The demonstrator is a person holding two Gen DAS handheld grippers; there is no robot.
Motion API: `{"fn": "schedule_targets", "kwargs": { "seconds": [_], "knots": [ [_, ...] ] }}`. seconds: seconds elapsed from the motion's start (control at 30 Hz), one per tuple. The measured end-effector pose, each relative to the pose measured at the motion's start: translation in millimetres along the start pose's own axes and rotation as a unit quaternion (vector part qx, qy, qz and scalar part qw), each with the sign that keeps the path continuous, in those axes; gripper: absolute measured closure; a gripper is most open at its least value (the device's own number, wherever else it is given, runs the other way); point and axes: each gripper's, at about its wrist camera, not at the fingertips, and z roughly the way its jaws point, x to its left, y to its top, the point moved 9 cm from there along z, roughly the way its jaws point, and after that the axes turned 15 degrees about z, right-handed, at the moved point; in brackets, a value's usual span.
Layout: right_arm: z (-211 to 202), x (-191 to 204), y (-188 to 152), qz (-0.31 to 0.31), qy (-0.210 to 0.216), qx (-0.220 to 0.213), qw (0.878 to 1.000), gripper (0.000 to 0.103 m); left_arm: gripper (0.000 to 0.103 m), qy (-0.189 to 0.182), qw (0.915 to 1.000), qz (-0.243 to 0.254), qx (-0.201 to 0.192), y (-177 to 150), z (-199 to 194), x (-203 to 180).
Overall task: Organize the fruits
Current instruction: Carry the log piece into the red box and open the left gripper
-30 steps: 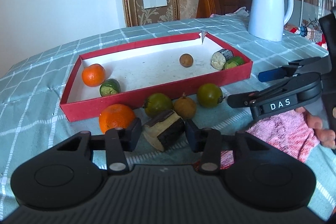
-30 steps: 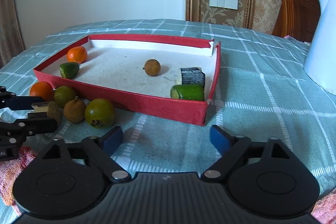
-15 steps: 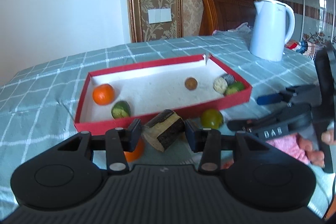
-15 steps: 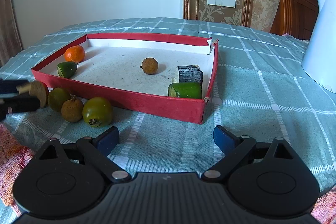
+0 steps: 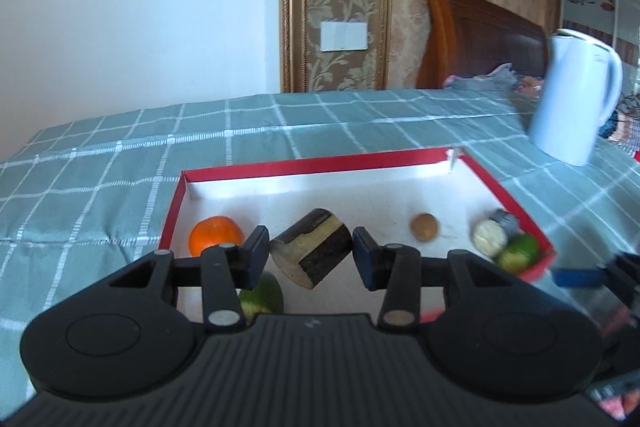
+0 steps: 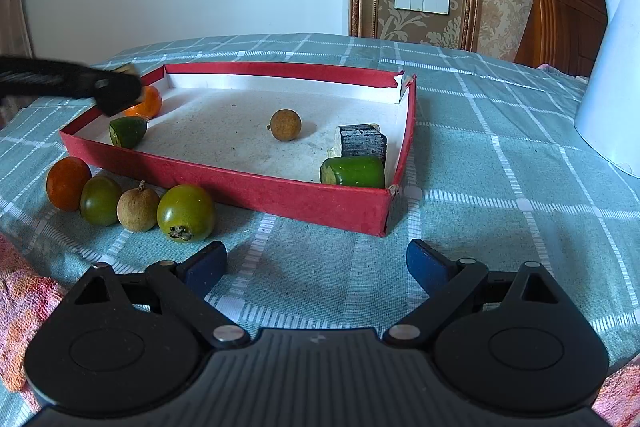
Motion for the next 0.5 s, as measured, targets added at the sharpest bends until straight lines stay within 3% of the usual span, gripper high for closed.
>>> {"fn": "schedule_targets", "kwargs": {
  "seconds": [0.23,0.5],
  "knots": [
    [0,0,0,0.000,0.000,0.000,1.000,0.005,0.062,0.026,0.9992,-0.007,0.030,3,39,12],
    [1,1,0,-0.001,0.000,0.001,1.000,0.005,0.062,0.031,0.9971,-0.008,0.070,-7,63,13]
  ]
}}
